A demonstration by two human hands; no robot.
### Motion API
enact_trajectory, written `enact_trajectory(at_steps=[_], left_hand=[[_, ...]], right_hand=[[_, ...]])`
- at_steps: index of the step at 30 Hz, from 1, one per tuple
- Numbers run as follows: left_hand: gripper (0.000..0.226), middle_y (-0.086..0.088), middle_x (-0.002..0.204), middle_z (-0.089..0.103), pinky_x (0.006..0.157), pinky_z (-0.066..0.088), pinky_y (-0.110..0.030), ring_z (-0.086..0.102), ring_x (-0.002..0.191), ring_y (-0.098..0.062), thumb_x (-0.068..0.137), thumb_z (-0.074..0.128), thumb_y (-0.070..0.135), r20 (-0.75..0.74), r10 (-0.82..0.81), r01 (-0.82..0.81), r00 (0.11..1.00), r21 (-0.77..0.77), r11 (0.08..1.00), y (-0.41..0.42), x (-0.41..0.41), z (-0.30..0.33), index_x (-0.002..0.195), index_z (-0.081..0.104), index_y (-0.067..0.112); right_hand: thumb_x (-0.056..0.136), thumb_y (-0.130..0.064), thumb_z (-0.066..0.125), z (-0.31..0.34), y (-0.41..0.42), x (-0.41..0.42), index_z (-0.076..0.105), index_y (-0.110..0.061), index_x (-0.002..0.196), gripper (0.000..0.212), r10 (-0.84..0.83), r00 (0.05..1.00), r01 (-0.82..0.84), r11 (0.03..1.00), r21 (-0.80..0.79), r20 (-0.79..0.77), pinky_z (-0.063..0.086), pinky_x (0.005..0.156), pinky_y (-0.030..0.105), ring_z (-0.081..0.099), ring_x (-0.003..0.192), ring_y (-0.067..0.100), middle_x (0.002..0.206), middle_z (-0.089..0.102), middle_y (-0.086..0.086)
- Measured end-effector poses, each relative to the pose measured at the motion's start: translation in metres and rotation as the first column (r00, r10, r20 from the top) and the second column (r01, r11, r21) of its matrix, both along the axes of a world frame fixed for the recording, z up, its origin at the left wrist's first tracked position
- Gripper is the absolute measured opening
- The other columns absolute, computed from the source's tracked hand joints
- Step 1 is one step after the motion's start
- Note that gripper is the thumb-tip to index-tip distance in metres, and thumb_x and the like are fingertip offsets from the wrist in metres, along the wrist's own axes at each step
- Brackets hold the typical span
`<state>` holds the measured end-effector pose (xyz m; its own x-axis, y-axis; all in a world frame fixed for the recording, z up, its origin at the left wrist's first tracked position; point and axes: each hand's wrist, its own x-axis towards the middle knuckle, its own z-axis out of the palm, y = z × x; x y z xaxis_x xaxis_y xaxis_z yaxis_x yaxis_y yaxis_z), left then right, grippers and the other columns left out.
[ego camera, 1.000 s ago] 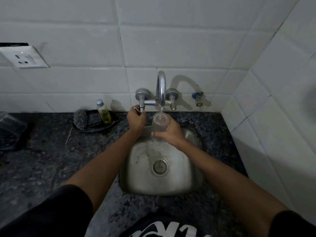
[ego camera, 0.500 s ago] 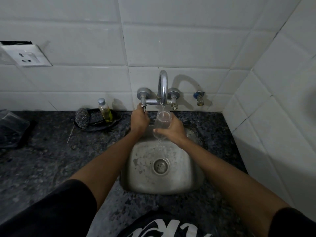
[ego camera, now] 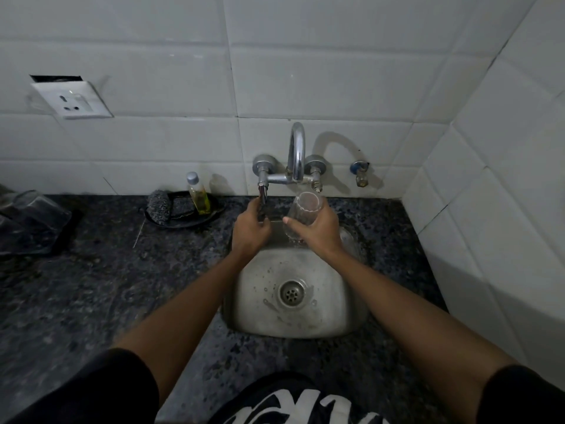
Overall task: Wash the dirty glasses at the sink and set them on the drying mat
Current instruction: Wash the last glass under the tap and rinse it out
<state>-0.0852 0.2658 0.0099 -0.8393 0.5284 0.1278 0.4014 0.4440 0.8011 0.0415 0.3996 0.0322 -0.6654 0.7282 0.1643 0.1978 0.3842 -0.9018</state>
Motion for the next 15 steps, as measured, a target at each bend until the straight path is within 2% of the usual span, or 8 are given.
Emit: enact_trajectory(at_steps=[4,9,13,15], left_hand=[[0.061,-0.018,0.128,0.072,0.094,0.056,-0.039,0.07,0.115,-0.032,0.092,0.069,0.017,-0.008,-0.027,0.026,1.0,-0.015,1.0,-0.007,0.008,0.0,0.15,0.052,0.008],[0.052,-0.017,0.126,0.074,0.095,0.055,-0.037,0.071,0.115,-0.031,0.09,0.07,0.023,-0.008,-0.026,0.026,1.0,-0.028,0.999,-0.014,0.013,0.004,0.139,0.063,0.006],[0.058,-0.018,0.128,0.073,0.096,0.054,-0.036,0.071,0.117,-0.031,0.087,0.066,0.033,-0.019,-0.025,0.024,1.0,-0.047,0.999,-0.021,0.018,0.007,0.138,0.064,0.005],[0.059,-0.017,0.126,0.074,0.095,0.056,-0.037,0.072,0.114,-0.031,0.086,0.065,0.034,-0.021,-0.034,0.033,0.999,-0.047,0.998,-0.024,0.02,0.008,0.138,0.065,0.006]], right_hand=[[0.063,-0.049,0.097,0.001,0.002,0.002,0.063,-0.02,0.128,0.079,0.024,0.995,-0.026,0.999,0.023,0.098,0.061,0.089,0.035,0.071,0.099,0.008,0.111,0.073,-0.008],[0.065,-0.053,0.094,0.003,-0.001,0.013,0.062,-0.02,0.13,0.08,0.048,0.999,-0.049,0.994,0.094,0.017,0.06,0.089,0.033,0.07,0.103,0.007,0.112,0.073,-0.009],[0.062,-0.056,0.094,0.002,-0.001,0.019,0.065,-0.023,0.121,0.073,0.049,0.998,-0.052,0.993,0.103,0.032,0.06,0.088,0.038,0.07,0.101,0.006,0.11,0.073,-0.01],[0.063,-0.058,0.093,0.003,-0.002,0.021,0.064,-0.023,0.124,0.076,0.042,0.999,-0.043,0.993,0.112,0.012,0.06,0.089,0.036,0.07,0.102,0.006,0.111,0.073,-0.01]])
